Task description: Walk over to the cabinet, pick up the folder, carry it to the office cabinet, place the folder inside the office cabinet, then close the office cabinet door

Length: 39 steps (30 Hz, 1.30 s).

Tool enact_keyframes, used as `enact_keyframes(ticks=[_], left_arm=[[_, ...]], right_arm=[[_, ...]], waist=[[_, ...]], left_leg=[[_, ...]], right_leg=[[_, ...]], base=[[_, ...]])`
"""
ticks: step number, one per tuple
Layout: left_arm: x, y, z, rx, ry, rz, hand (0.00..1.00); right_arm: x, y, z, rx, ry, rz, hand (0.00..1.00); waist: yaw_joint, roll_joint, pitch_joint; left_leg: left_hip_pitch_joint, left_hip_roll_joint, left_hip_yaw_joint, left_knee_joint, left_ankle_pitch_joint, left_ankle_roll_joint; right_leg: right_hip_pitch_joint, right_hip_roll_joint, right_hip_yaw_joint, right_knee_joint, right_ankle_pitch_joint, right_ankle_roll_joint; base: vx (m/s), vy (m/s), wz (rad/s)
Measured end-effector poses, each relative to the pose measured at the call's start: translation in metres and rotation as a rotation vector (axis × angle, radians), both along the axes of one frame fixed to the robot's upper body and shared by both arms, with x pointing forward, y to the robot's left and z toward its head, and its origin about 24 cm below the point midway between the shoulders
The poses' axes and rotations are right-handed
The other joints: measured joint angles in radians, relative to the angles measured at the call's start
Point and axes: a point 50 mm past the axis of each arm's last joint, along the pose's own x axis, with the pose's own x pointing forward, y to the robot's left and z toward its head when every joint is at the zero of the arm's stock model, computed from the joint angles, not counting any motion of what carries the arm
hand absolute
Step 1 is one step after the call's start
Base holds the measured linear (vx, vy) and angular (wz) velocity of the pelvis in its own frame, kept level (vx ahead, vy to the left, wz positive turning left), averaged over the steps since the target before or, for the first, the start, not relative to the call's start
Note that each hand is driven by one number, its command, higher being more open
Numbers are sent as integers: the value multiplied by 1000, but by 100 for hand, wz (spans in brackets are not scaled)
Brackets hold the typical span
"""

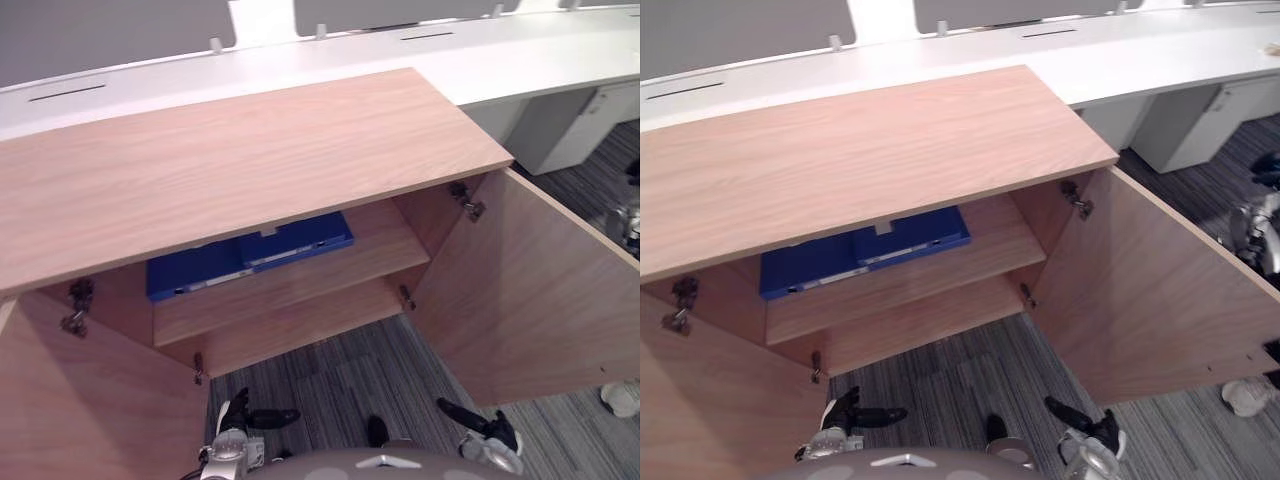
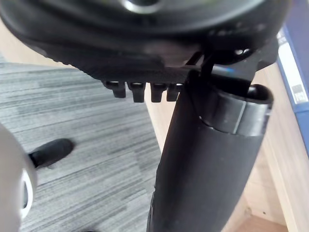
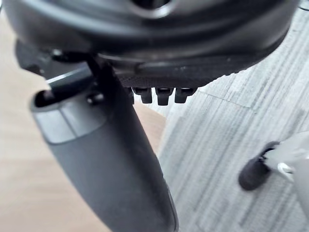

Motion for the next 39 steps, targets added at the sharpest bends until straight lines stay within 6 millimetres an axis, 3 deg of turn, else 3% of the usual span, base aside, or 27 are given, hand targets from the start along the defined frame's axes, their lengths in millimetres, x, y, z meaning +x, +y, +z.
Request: enact_keyframes(ticks=[8,14,17,22,28,34,39], left_arm=[[19,-1,6,-1,-63,40,100],[23,-17,6,-37,-74,18,100],[27,-22,8,-49,-90,-29,100],[29,-18,9,-20,-92,-124,100],[25,-13,9,13,-84,-197,100],[26,-18,9,2,-88,-250,100],[24,-21,8,1,-89,-274,100]], right_arm=[[9,-46,40,-183,-179,-284,100],[48,-68,81,-312,-363,-274,100],[70,-78,99,-370,-412,-188,100],[125,-93,150,-538,-515,135,100],[167,-87,190,-653,-589,410,100],[176,-83,196,-690,-560,544,100],[175,-89,199,-715,-543,537,100]], waist=[[-57,20,-5],[-99,45,13],[-113,51,27],[-119,58,52],[-114,63,59],[-110,75,54],[-115,89,45]], left_leg=[[1,8,125,63,-62,-6],[11,5,234,86,-94,-9],[11,5,243,97,-99,-12],[7,7,242,98,-102,-14],[-13,25,191,104,-104,-16],[-30,34,155,104,-103,-19],[-48,19,115,105,-96,-12]], right_leg=[[-53,19,144,2,26,7],[-95,36,258,5,47,24],[-102,40,283,-1,56,28],[-109,44,307,-41,78,22],[-125,61,296,-40,91,21],[-125,63,222,-39,103,16],[-126,41,191,-40,104,18]], base=[[8,-2,-56],[-7,10,-57],[9,5,-33],[4,-20,-21],[46,-32,-3],[55,-14,11],[-6,9,20]])
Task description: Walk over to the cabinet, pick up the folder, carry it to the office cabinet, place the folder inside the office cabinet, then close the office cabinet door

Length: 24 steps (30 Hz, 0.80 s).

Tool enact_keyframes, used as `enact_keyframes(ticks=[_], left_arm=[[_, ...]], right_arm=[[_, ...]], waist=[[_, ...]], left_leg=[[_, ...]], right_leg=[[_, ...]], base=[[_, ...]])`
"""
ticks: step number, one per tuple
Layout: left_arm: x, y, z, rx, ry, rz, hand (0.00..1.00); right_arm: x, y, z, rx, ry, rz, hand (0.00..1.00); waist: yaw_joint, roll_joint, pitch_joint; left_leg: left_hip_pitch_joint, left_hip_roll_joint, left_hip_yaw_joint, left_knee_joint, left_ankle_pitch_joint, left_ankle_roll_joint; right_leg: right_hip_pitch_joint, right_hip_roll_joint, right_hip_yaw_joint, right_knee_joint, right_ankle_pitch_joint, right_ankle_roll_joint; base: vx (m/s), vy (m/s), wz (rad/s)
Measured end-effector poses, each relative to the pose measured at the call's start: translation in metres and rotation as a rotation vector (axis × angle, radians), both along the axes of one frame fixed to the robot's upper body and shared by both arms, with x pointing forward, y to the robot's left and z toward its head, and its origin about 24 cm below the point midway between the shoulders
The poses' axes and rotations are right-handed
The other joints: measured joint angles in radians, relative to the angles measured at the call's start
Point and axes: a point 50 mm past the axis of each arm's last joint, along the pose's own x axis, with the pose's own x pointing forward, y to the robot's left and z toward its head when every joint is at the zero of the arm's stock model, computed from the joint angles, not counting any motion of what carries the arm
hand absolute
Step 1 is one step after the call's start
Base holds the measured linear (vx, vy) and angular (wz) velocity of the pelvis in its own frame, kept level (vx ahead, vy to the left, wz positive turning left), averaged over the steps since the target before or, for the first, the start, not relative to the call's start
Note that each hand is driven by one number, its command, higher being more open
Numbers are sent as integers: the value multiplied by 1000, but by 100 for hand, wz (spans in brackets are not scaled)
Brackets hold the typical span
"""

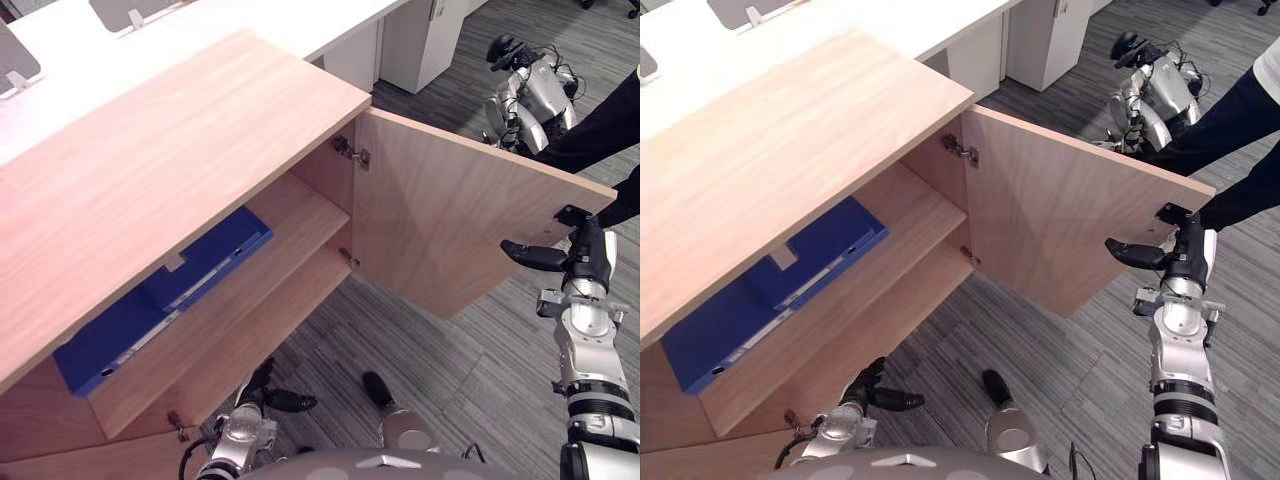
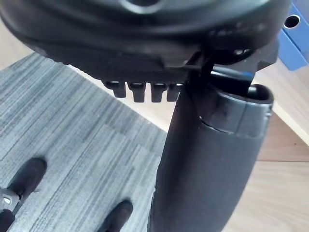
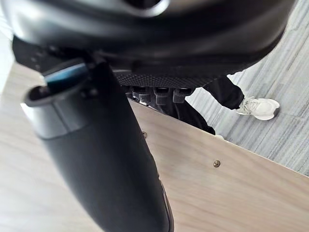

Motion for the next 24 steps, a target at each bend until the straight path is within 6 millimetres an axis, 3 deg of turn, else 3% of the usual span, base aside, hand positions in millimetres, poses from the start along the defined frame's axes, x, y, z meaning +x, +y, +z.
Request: enact_keyframes(ticks=[7,11,19,24], left_arm=[[-14,2,-5,3,42,9,100],[-21,3,-8,16,74,1,100],[-16,3,-7,25,63,-17,100],[-13,0,-6,34,58,-57,100]], right_arm=[[-3,1,-1,11,-11,-22,100],[-17,13,-9,65,-57,-41,100],[-55,60,-35,152,-19,102,100],[-93,88,-44,202,57,276,100]], waist=[[-1,0,-2],[-2,-4,-6],[-15,-43,-27],[-23,-73,-44]], left_leg=[[-2,-12,-36,-7,16,8],[-1,-2,-44,-10,21,4],[36,7,-24,-24,19,-2],[39,15,7,-8,9,-13]], right_leg=[[3,-15,-31,-6,-5,-7],[7,-7,-42,-6,-1,-6],[23,17,-9,-5,3,-9],[16,29,22,-3,9,-16]], base=[[-36,6,13],[16,-4,6],[31,-5,-15],[15,-5,-19]])
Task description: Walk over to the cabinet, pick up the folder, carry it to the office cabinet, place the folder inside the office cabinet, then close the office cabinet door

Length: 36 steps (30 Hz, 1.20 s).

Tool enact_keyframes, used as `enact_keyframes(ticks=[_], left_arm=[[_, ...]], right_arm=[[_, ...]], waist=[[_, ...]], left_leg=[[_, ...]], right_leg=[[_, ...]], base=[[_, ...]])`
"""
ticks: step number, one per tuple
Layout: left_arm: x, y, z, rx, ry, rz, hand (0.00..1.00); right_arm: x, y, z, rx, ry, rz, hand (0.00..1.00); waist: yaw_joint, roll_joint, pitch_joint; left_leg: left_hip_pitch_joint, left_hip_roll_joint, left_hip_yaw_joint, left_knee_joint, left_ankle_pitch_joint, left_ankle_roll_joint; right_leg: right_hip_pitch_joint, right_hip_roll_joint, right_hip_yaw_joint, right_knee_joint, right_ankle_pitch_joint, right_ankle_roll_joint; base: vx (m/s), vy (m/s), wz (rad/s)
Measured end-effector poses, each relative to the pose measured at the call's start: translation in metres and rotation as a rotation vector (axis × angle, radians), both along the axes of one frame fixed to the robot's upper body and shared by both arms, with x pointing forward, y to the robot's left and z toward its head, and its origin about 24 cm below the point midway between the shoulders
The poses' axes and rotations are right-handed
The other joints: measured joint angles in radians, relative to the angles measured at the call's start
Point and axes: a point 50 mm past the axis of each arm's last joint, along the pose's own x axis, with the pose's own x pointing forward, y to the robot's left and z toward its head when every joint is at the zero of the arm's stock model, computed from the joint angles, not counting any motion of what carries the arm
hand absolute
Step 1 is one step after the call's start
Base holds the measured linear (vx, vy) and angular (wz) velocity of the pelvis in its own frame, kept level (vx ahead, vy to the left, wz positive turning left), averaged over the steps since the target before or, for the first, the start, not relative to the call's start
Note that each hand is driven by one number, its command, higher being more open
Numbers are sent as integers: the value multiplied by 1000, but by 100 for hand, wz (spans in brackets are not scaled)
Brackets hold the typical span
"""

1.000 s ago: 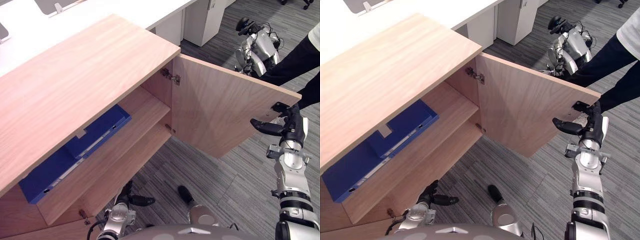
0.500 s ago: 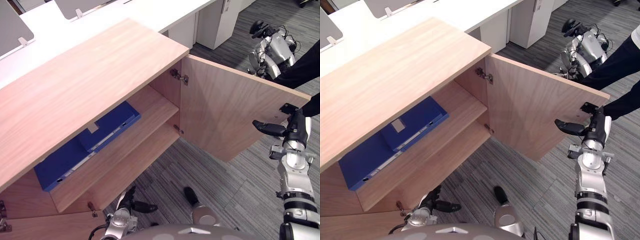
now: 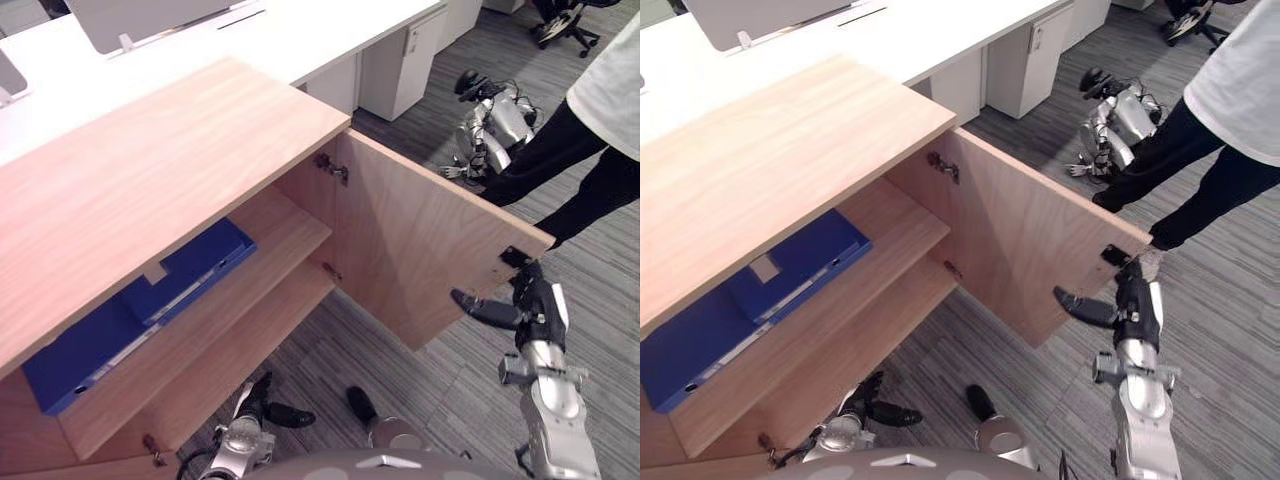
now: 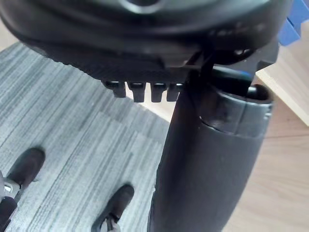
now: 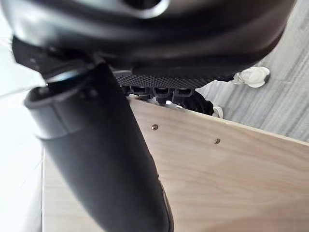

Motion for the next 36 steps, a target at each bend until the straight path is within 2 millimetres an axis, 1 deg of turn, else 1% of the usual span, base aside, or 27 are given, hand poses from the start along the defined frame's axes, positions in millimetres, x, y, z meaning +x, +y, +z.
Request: enact_keyframes(ticks=[1,2,5,7,8,10,12,13,14,15,16,18,19,20,21,22,24,26,27,28,29,30,31,32,33,34,36], left_arm=[[-1,0,0,5,3,-10,100],[-1,0,0,8,4,-16,100],[2,-3,0,2,3,-69,100],[0,-6,0,11,11,-137,100],[0,-6,0,13,15,-158,100],[-3,-8,-1,17,27,-227,100],[-4,-6,-1,29,35,-271,100],[-4,-5,-1,24,43,-288,100],[-4,-5,-1,18,51,-323,100],[-4,-8,0,-5,49,-338,100],[-1,-9,3,-98,35,-314,100],[6,-11,7,-176,-9,-282,100],[9,-10,8,-112,-23,-315,100],[11,-8,8,-72,-23,-334,100],[11,-2,5,-7,-5,-343,100],[9,6,4,43,16,-338,100],[4,13,2,81,43,-330,100],[0,19,1,101,62,-328,100],[-2,21,0,109,74,-329,100],[-3,23,-1,113,81,-324,100],[-3,24,-1,115,83,-319,100],[-3,26,0,118,83,-300,100],[-3,25,-1,119,81,-285,100],[-3,26,-1,116,79,-273,100],[-5,27,-1,115,79,-244,100],[-6,28,-1,121,82,-233,100],[-11,33,-2,129,89,-191,100]], right_arm=[[-7,6,-1,7,17,38,100],[-11,9,-2,10,27,61,100],[-30,19,1,33,58,152,100],[-45,21,4,52,109,269,100],[-49,21,6,52,126,304,100],[-63,21,12,21,208,463,100],[-65,23,18,-26,251,584,100],[-64,25,23,-53,265,654,100],[-62,31,29,-79,279,766,100],[-62,33,31,-84,280,802,100],[-60,40,33,-87,273,865,100],[-54,51,36,-82,243,953,100],[-52,58,36,-72,230,990,100],[-49,61,37,-71,217,1003,100],[-46,66,37,-69,197,1024,100],[-44,70,38,-68,181,1039,100],[-42,75,37,-61,160,1049,100],[-36,80,30,-49,150,1051,100],[-29,85,21,-54,148,1044,100],[-21,89,13,-58,145,1020,100],[-17,91,9,-58,142,1005,100],[-7,92,2,-66,136,963,100],[4,94,-3,-74,126,922,100],[9,93,-4,-85,119,898,100],[15,89,-5,-105,110,844,100],[19,89,-7,-123,112,828,100],[29,91,-16,-148,127,779,100]], waist=[[0,-6,-4],[0,-9,-5],[0,-15,-7],[0,-20,-5],[0,-23,-5],[-1,-36,-8],[-1,-54,-7],[-1,-62,-8],[4,-76,-16],[4,-82,-19],[6,-90,-22],[23,-101,-27],[31,-109,-33],[34,-114,-35],[37,-122,-37],[38,-131,-42],[40,-137,-44],[54,-135,-43],[64,-128,-38],[76,-128,-38],[85,-120,-34],[104,-118,-32],[116,-106,-25],[121,-99,-21],[123,-85,-17],[124,-80,-19],[139,-71,-21]], left_leg=[[-1,3,9,6,-4,-1],[-3,5,12,12,-6,-1],[-16,12,13,39,-18,2],[-19,20,8,64,-31,2],[-20,23,5,70,-35,3],[-34,31,-17,92,-45,1],[-39,30,-30,98,-50,2],[-42,30,-39,101,-50,2],[-47,30,-49,104,-50,2],[-47,30,-55,104,-50,2],[-48,30,-66,106,-49,2],[-46,31,-73,107,-47,-1],[-46,32,-78,109,-45,-2],[-46,32,-83,111,-42,2],[-50,32,-96,116,-40,5],[-56,33,-106,117,-40,5],[-75,33,-133,119,-39,8],[-90,30,-165,118,-33,11],[-96,29,-191,112,-26,14],[-99,18,-220,100,-16,15],[-101,14,-233,95,-12,16],[-106,7,-257,84,-2,18],[-112,1,-281,75,6,22],[-117,-2,-295,70,11,22],[-123,-4,-321,56,25,24],[-123,-6,-329,46,32,23],[-122,-13,-367,17,56,20]], right_leg=[[-3,4,9,1,4,-1],[-5,5,12,1,5,-2],[-8,4,15,2,10,-1],[2,3,13,2,10,-1],[6,2,12,2,10,-1],[8,-5,-7,2,3,-3],[8,-7,-19,8,1,-4],[9,-8,-23,12,1,-5],[9,-10,-31,15,1,-5],[9,-12,-35,15,0,-6],[13,-14,-44,17,-2,-9],[18,-14,-52,24,-7,-15],[19,-13,-57,28,-8,-22],[22,-13,-62,28,-8,-23],[24,-14,-76,28,-11,-27],[24,-14,-85,28,-14,-31],[24,-20,-113,27,-17,-34],[24,-28,-146,26,-23,-38],[32,-35,-174,25,-26,-36],[40,-40,-204,23,-32,-33],[44,-44,-217,21,-33,-33],[50,-52,-241,15,-34,-33],[56,-61,-266,9,-35,-32],[58,-65,-280,8,-37,-32],[60,-71,-308,8,-41,-31],[61,-71,-316,8,-42,-31],[69,-73,-354,8,-49,-32]], base=[[27,-5,-20],[24,-6,-17],[15,-3,-4],[2,2,2],[-4,0,9],[-24,1,20],[-35,2,18],[-35,-1,20],[-20,1,18],[-18,6,22],[-7,6,17],[18,9,14],[36,11,11],[35,10,20],[27,6,26],[28,4,27],[47,3,40],[46,6,54],[29,3,67],[23,-1,70],[16,10,70],[9,2,63],[6,5,65],[-9,-14,67],[-14,-18,51],[-21,-29,53],[-21,-32,51]])
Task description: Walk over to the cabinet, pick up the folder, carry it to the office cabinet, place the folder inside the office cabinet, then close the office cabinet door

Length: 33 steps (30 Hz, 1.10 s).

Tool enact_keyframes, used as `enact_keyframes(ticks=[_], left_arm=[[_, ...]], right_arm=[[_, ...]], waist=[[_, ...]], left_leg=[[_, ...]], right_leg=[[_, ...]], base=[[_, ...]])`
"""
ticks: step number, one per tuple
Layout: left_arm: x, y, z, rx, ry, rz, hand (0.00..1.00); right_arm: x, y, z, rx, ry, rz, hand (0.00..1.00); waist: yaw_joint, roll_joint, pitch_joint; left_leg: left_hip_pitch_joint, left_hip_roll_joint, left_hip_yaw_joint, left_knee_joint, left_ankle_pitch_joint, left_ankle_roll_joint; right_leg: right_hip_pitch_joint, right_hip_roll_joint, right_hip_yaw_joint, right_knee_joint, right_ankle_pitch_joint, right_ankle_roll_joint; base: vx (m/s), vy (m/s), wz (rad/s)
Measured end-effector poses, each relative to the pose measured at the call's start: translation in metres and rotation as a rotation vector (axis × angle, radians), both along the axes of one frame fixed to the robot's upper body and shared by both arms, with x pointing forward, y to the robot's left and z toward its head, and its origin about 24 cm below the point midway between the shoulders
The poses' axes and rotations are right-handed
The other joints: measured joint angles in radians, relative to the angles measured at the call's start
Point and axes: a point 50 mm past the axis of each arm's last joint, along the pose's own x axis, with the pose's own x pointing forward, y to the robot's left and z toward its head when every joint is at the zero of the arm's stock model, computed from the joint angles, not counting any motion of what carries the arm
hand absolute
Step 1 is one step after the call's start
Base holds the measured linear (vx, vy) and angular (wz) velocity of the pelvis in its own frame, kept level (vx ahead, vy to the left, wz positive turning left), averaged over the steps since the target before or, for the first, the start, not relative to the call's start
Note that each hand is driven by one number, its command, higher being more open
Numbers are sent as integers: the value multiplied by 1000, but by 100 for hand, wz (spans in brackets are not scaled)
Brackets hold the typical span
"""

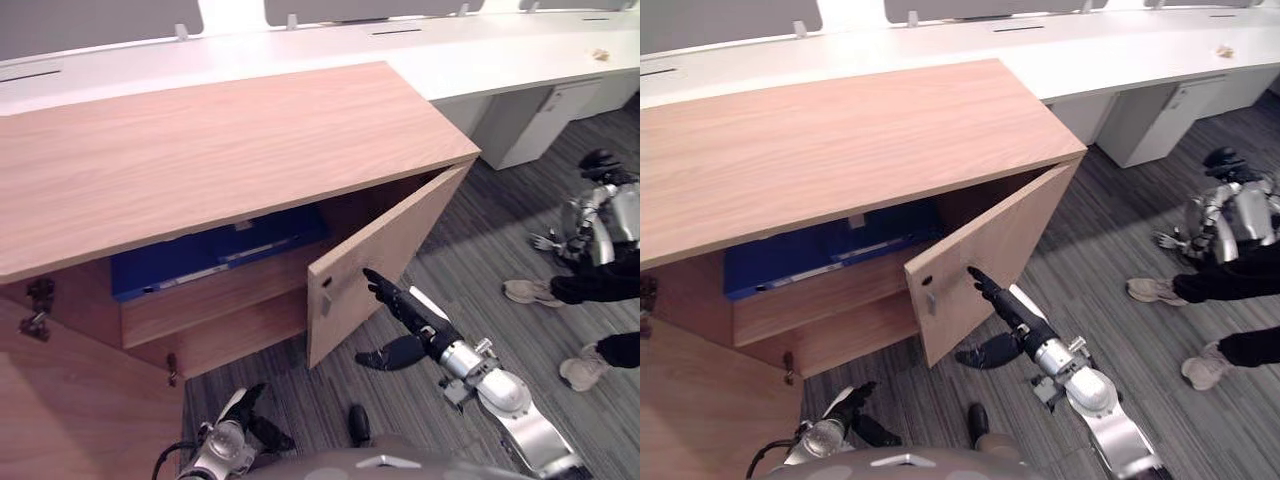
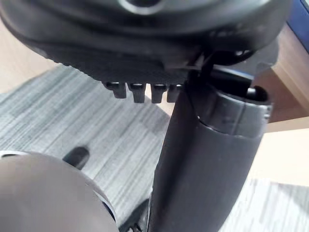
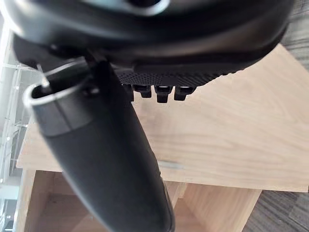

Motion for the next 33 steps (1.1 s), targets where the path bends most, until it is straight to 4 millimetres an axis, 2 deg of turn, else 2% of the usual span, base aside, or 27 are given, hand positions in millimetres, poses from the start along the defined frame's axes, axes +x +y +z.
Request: enact_keyframes(ticks=[5,10,16,20,23,27,28,30,33], left_arm=[[-3,5,1,-2,-23,83,100],[-10,9,1,-8,-31,175,100],[-28,14,-2,-13,-8,267,100],[-30,13,-3,-10,-8,279,100],[-30,12,-3,-11,-9,280,100],[-28,10,-2,-17,-16,280,100],[-28,9,-2,-18,-16,280,100],[-27,9,-2,-23,-17,291,100],[-24,8,-2,-37,-27,317,100]], right_arm=[[17,4,-13,-60,-8,-84,100],[29,2,-22,-94,-9,-170,100],[26,-3,-46,-120,83,-268,100],[19,-8,-62,-154,151,-313,100],[7,-11,-79,-200,226,-324,100],[-25,-20,-114,-209,427,-413,100],[-28,-20,-117,-208,442,-423,100],[-50,-30,-134,-206,564,-508,100],[-72,-42,-146,-192,675,-640,100]], waist=[[28,11,-2],[50,26,1],[58,38,3],[65,41,3],[69,44,4],[72,47,4],[72,47,4],[72,54,9],[70,62,25]], left_leg=[[4,-8,-96,-74,62,-3],[9,-15,-119,-106,88,-1],[20,-22,-137,-114,91,2],[26,-25,-143,-134,100,3],[37,-25,-148,-143,100,3],[45,-26,-157,-146,99,2],[45,-26,-157,-146,99,2],[53,-26,-161,-144,96,1],[50,-29,-170,-131,93,4]], right_leg=[[23,-5,-100,0,-17,3],[26,-7,-123,2,-17,4],[43,-13,-135,3,-27,16],[43,-15,-141,3,-31,18],[53,-15,-150,5,-36,18],[60,-15,-158,12,-49,20],[60,-15,-159,13,-50,20],[56,-19,-162,46,-70,21],[18,-32,-164,147,-122,22]], base=[[-46,-38,58],[-26,5,18],[7,17,8],[27,23,6],[52,19,6],[51,19,7],[36,19,4],[21,19,5],[-11,22,9]])
